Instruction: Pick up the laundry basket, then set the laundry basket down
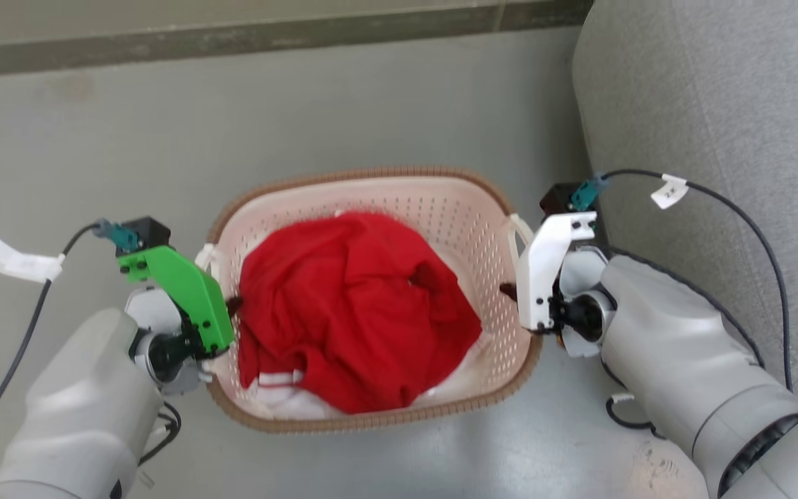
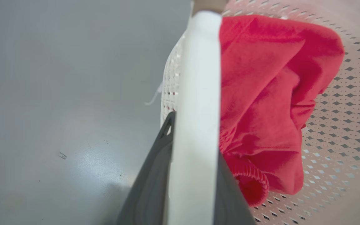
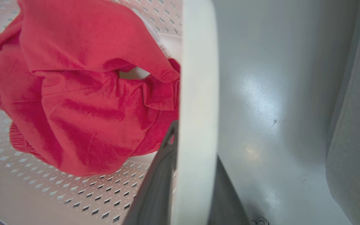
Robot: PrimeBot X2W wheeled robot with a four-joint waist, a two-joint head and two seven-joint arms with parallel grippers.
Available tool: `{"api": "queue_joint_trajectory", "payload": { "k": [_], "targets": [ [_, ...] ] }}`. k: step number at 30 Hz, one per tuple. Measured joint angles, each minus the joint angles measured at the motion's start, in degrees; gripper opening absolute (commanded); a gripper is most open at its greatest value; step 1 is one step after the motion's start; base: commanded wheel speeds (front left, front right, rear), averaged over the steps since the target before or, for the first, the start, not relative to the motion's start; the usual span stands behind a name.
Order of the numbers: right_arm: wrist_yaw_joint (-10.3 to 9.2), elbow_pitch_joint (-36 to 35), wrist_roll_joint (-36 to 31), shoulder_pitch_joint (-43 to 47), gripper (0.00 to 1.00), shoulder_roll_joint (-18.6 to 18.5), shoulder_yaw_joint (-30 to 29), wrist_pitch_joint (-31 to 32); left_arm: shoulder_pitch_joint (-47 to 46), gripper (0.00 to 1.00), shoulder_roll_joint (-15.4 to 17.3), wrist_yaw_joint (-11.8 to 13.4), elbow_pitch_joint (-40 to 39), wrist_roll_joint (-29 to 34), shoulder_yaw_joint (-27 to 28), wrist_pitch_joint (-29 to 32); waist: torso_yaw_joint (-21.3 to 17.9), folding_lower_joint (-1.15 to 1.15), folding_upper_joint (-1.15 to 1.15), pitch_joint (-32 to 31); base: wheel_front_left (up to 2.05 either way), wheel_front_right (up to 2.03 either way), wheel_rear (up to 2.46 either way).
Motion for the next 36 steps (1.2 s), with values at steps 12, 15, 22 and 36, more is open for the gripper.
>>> {"api": "queue_joint_trajectory", "payload": {
  "k": [12, 15, 22, 36],
  "targets": [
    [-0.09, 0.1, 2.5, 3.7, 0.00, 0.3, 1.0, 5.4, 3.4, 0.00, -0.1, 0.0, 1.3, -2.1, -1.0, 3.1, -0.5, 0.00, 0.00, -5.5, 0.00, 0.00, 0.00],
    [-0.33, 0.1, 3.0, 4.5, 0.00, 0.3, 1.4, 6.1, 4.1, 0.00, -0.1, 0.0, 1.4, -2.3, -1.3, 3.5, -0.7, 0.00, 0.00, -6.7, 0.00, 0.00, 0.00],
    [-0.81, 0.1, 4.3, 6.5, 0.00, 0.3, 1.7, 7.8, 6.2, 0.00, -0.3, 0.0, 1.6, -3.3, -1.7, 4.3, -1.0, 0.00, 0.00, -9.2, 0.00, 0.00, 0.00],
    [-1.98, 0.1, 6.0, 9.2, 0.00, 0.2, 2.3, 10.2, 9.7, 0.00, -0.6, 0.0, 2.1, -5.1, -2.4, 4.9, -0.8, 0.00, 0.00, -13.2, 0.00, 0.00, 0.00]
  ]
}}
